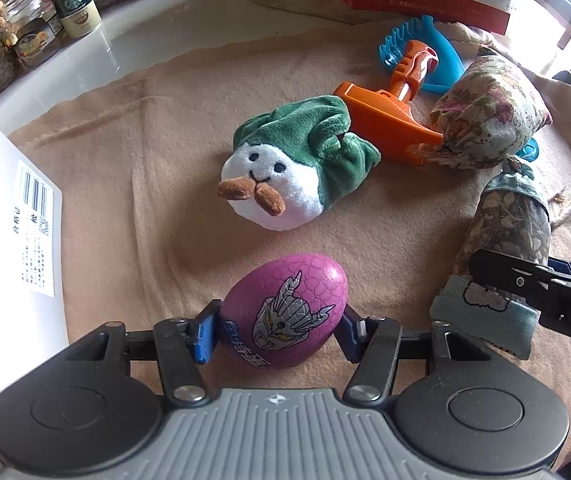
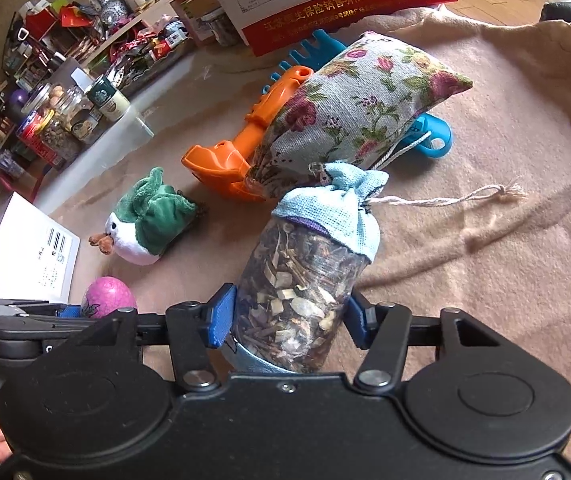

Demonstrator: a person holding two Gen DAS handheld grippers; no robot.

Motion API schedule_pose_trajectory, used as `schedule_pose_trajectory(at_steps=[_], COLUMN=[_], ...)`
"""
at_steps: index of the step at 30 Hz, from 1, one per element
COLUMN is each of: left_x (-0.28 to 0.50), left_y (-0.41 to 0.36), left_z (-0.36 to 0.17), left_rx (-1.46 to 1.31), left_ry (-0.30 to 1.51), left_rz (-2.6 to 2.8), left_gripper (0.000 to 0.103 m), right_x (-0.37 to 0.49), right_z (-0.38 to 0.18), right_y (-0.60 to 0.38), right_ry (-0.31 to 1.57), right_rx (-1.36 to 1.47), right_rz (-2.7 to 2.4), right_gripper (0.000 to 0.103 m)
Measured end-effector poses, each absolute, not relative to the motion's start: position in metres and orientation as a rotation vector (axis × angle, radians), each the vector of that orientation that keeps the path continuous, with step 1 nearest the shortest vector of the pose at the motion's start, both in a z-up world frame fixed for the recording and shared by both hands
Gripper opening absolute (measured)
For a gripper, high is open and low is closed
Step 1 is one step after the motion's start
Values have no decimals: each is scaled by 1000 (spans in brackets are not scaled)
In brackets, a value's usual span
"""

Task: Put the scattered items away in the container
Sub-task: 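Grasp the purple egg with the left tool while the right tool grasps the seed bottle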

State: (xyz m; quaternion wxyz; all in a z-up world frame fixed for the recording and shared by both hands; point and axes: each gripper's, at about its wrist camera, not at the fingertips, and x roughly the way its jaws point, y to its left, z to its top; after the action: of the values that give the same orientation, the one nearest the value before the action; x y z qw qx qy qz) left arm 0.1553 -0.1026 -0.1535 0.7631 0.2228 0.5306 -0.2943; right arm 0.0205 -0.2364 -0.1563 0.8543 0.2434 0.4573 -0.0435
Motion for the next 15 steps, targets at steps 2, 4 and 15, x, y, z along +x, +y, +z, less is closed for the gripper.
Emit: schedule_pose_trajectory(at_steps=[2, 4, 15], left_x=[152, 149, 127], left_y=[-103, -104, -107], left_z=[-151, -147, -141], left_rx=[489, 493, 528], left_ry=[1150, 1148, 1216], left_rz=[-636, -634, -673], left_gripper=[58, 58, 58], right_x=[15, 8, -44], right_z=[-153, -148, -144], right_y=[-235, -235, -257], right_ry=[966, 972, 1023], right_rx=[492, 480, 544], right_rz=[-75, -56, -32], right_gripper=[54, 54, 52])
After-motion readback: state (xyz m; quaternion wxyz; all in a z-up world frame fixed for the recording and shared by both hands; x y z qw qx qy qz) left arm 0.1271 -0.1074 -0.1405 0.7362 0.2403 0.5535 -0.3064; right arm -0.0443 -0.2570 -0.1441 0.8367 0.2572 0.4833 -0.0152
